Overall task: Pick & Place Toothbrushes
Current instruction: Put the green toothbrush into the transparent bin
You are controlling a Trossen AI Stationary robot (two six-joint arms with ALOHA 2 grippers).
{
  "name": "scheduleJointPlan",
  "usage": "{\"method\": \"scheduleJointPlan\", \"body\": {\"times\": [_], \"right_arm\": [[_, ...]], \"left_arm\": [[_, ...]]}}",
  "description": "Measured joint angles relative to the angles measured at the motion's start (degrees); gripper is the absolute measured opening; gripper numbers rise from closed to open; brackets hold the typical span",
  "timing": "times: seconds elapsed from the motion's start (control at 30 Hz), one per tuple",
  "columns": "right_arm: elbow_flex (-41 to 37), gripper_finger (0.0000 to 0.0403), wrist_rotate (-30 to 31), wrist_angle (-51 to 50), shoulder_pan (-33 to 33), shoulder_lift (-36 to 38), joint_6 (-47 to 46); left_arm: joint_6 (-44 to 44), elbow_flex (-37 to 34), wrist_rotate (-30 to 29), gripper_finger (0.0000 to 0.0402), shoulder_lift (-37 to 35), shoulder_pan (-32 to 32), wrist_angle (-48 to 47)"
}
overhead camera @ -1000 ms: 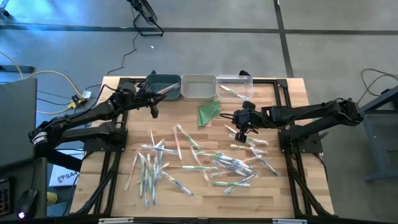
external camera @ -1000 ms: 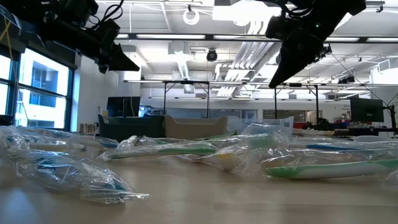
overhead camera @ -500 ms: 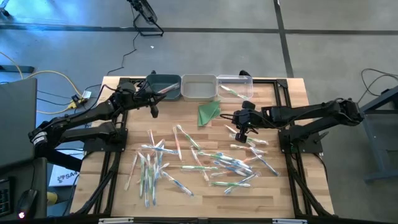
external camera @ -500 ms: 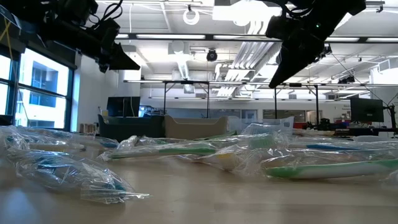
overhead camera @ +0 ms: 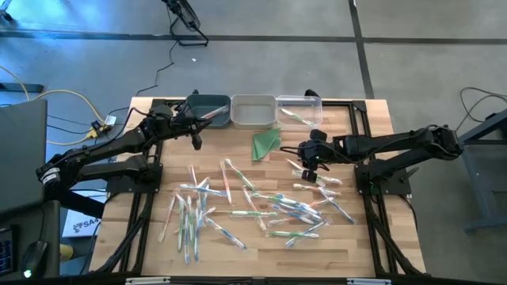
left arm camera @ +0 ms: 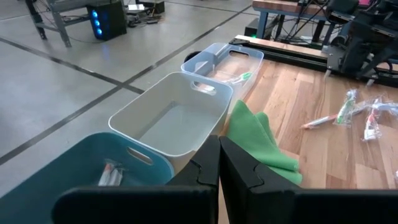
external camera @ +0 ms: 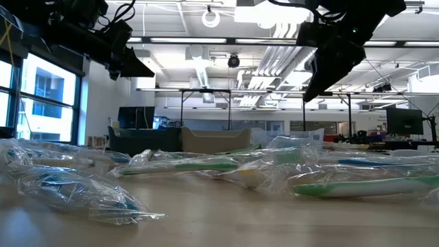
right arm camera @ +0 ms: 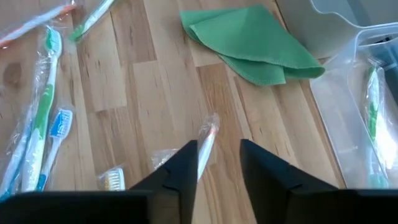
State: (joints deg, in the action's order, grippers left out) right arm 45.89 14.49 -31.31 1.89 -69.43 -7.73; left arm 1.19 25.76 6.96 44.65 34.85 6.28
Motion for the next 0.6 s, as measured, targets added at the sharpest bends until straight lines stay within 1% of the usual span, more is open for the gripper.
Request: {"method": "scheduleJointPlan", "body": {"times": [0.1, 0.2, 0.6], "right_arm": [[0.0, 0.0139, 0.0, 0.0, 0.0, 0.0, 0.0], [0.0, 0.0151, 0.1, 0.0, 0.0, 0.0, 0.0], [0.0, 0.0155, 0.1, -1.8, 0.0, 0.0, 0.0]], "left_arm": [[0.0, 0.0, 0.0, 0.0000, 0.0, 0.0, 0.0], [0.0, 0.0, 0.0, 0.0000, 0.0, 0.0, 0.0], [0.0, 0.0, 0.0, 0.0000, 0.0, 0.0, 0.0]]}}
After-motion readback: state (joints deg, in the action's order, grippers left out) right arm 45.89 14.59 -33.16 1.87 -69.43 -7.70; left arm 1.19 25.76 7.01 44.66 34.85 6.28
